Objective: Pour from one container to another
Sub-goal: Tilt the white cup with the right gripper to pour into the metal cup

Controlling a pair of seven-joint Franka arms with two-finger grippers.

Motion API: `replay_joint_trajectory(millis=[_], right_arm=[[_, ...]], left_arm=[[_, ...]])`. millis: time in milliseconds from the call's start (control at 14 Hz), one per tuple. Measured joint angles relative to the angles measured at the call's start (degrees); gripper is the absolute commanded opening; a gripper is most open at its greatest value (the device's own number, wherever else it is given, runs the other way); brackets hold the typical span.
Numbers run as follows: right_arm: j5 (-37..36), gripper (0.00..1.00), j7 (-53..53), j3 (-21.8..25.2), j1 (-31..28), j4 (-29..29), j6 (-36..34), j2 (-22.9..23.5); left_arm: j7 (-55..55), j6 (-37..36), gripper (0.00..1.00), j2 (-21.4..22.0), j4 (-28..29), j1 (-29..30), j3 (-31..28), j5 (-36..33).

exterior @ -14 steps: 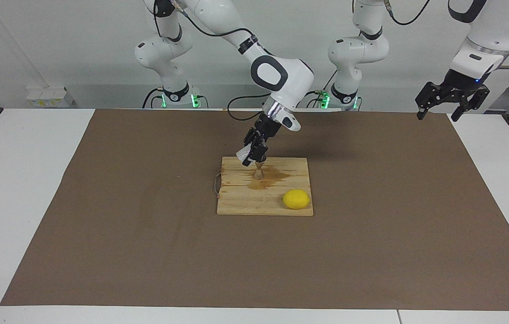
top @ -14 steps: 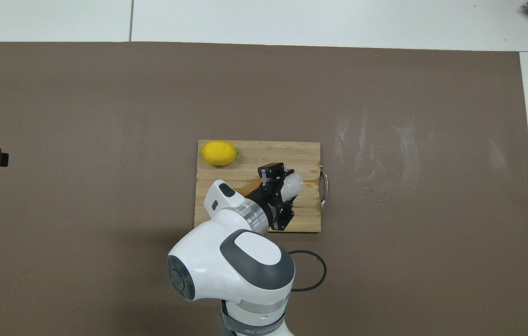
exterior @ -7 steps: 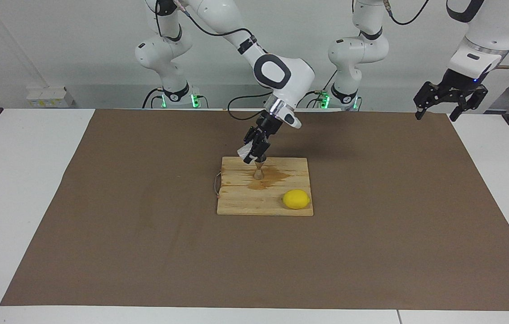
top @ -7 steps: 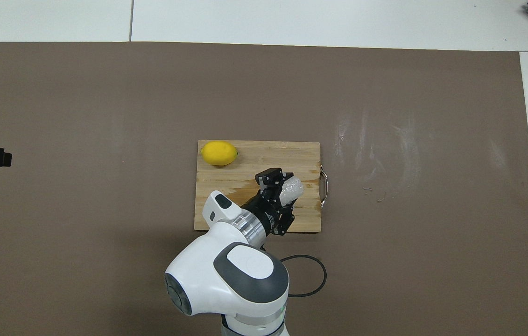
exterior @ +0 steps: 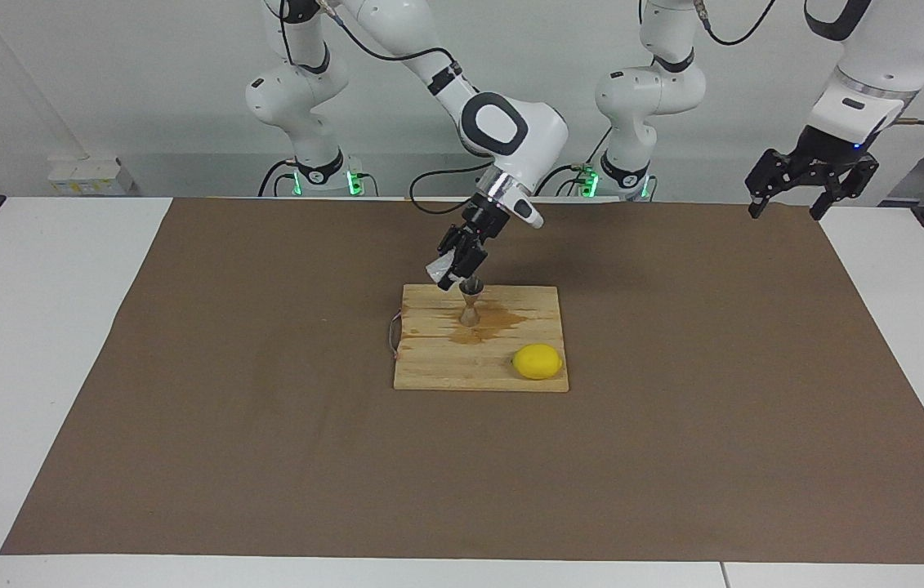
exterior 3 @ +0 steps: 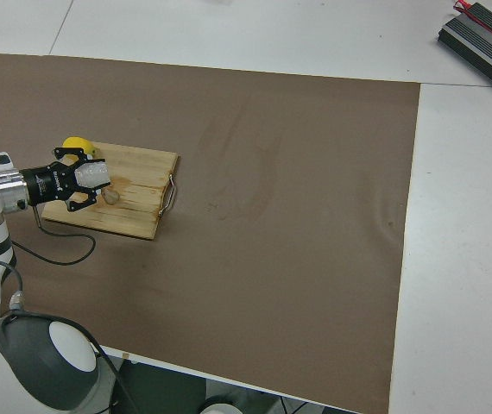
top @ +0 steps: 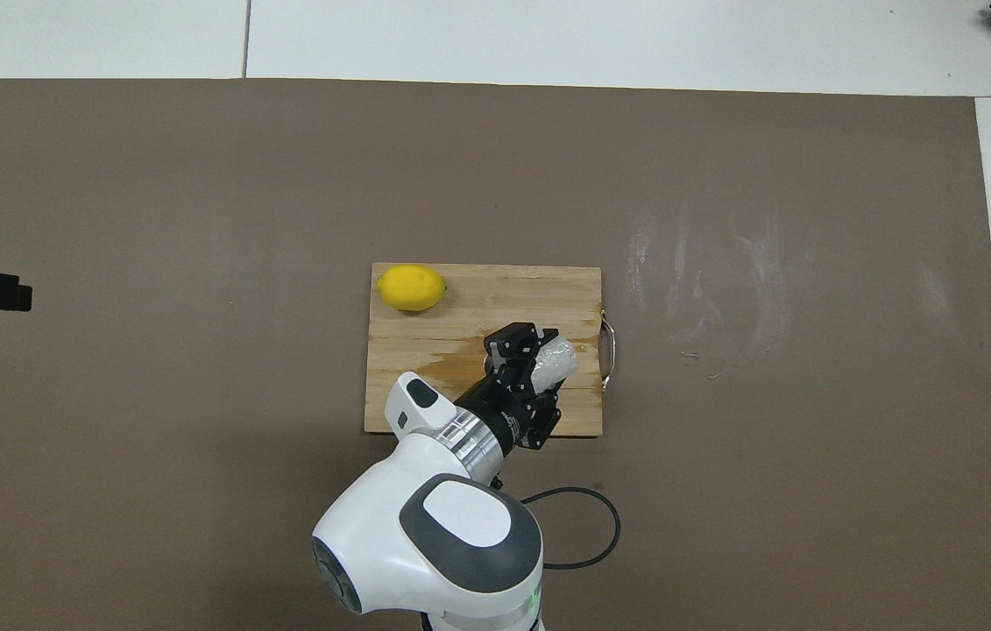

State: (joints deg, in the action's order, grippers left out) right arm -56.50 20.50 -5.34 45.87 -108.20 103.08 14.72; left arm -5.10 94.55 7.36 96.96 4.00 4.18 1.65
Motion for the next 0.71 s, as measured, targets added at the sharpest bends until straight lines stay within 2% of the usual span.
replay_joint_trajectory(millis=[286, 714], right_arm=[[-0.50, 0.51, 0.00, 0.00, 0.00, -0.15, 0.00, -0.07], [-0.92, 0.51, -1.12, 0.08, -0.07, -0.18, 0.00, -0.16]], left_arm=[[-0.10, -0.11, 1.00, -0.09, 0.50, -0.01, 2.02, -1.36], [-0.10, -0.10, 1.00, -0.04, 0.49, -0.01, 2.09, -1.39]])
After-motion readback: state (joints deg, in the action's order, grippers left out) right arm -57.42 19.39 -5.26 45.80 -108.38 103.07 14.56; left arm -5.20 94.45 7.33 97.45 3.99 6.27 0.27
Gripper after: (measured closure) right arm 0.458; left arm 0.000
